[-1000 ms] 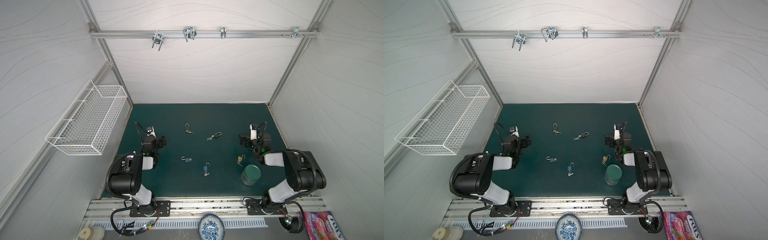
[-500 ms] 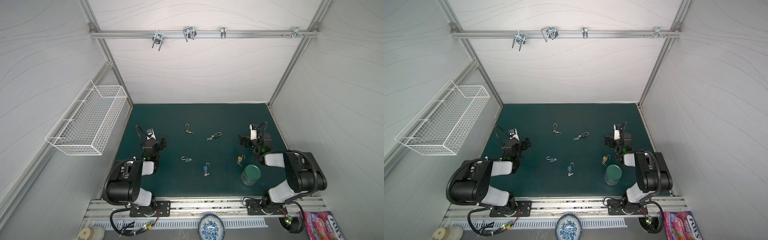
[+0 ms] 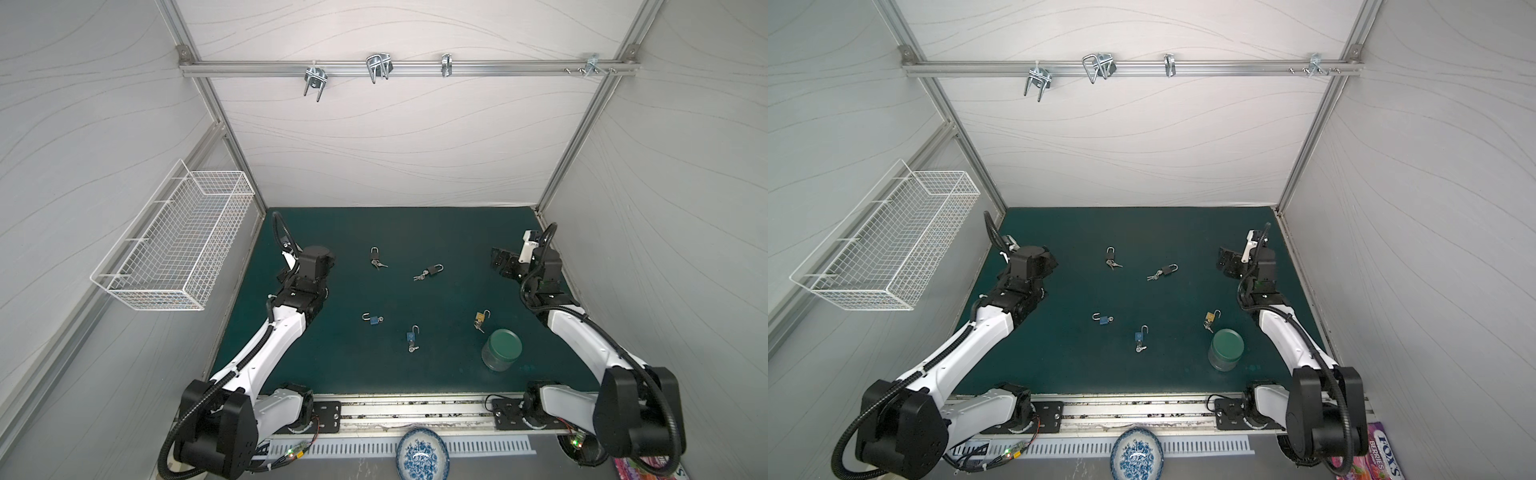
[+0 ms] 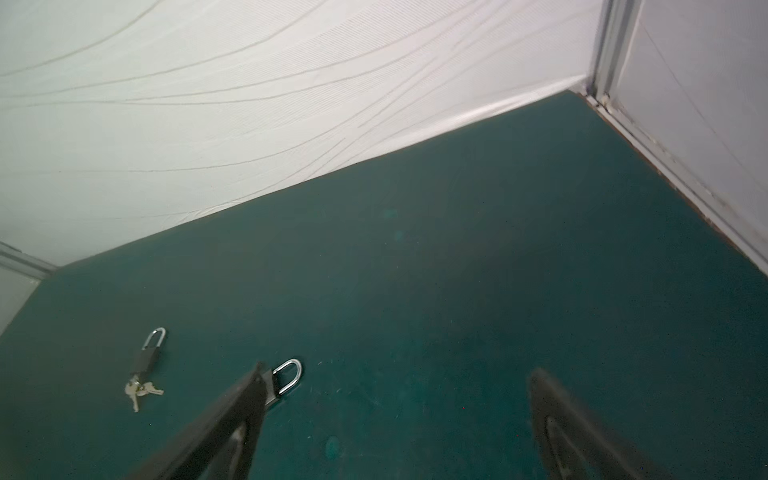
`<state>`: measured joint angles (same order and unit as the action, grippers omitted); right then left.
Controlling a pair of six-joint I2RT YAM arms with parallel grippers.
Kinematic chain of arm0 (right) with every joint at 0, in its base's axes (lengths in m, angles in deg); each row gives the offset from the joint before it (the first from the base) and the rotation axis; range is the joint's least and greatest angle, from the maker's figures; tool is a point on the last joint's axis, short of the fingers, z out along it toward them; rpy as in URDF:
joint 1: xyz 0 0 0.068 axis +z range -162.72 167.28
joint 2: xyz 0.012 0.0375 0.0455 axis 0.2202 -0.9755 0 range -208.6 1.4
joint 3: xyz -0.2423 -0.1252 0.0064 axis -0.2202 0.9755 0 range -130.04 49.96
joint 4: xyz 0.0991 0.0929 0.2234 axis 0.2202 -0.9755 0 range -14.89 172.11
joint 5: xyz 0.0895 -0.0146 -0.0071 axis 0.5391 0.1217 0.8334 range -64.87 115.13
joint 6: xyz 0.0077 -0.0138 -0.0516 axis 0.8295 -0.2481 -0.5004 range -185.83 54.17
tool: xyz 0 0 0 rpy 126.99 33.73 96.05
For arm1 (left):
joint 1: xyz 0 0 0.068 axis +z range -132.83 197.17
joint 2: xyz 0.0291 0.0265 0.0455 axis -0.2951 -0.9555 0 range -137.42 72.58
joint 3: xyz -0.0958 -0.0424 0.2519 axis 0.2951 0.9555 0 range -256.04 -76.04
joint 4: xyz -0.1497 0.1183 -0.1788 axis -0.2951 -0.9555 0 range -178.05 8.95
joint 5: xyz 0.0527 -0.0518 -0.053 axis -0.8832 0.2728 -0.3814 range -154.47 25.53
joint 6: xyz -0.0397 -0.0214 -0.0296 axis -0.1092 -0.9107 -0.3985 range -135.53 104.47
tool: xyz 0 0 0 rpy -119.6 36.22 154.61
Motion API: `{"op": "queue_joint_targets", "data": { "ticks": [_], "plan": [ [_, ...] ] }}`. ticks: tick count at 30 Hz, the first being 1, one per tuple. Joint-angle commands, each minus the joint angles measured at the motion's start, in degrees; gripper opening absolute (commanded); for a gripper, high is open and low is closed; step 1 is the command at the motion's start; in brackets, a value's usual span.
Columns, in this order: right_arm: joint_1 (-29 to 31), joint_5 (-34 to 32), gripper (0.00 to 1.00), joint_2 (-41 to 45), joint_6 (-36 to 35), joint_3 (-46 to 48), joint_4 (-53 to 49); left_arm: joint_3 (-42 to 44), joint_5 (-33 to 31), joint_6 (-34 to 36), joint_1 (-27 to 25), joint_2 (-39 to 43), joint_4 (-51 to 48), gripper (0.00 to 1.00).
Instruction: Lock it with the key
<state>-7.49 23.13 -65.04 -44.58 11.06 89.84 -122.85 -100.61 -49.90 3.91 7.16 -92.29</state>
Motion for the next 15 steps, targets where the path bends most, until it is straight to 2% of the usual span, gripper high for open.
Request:
{"op": "queue_joint_targets", "data": {
  "ticks": [1,5,8,10,12,14,15],
  "plan": [
    [0.0,1.7,0.99,4.1,7.9,-1.8,-14.3,-2.9,7.2,-8.9,-1.3,0.8,-17.7,0.99],
    [0.0,10.8,0.99,7.1,8.7,-1.9,-13.7,-3.1,11.8,-5.0,-8.4,4.2,-18.5,0.99],
    [-1.2,23.7,0.99,6.1,8.0,-3.2,-13.2,-3.8,15.9,-4.1,-13.4,5.5,-20.3,0.99],
    [-0.5,28.2,0.96,5.0,7.9,-5.0,-15.7,-3.5,18.4,-3.6,-16.4,6.5,-20.1,0.99],
    [3.2,28.2,0.93,3.5,6.9,-7.3,-20.2,-3.2,22.4,-2.5,-19.7,6.7,-19.2,0.99],
    [9.8,22.1,0.91,2.7,3.6,-9.5,-26.5,-2.9,24.8,-3.0,-22.0,6.3,-18.8,0.99],
    [14.5,16.9,0.90,2.5,2.4,-10.4,-29.7,-2.7,25.6,-3.4,-23.0,6.0,-18.8,0.99]
  ]
}}
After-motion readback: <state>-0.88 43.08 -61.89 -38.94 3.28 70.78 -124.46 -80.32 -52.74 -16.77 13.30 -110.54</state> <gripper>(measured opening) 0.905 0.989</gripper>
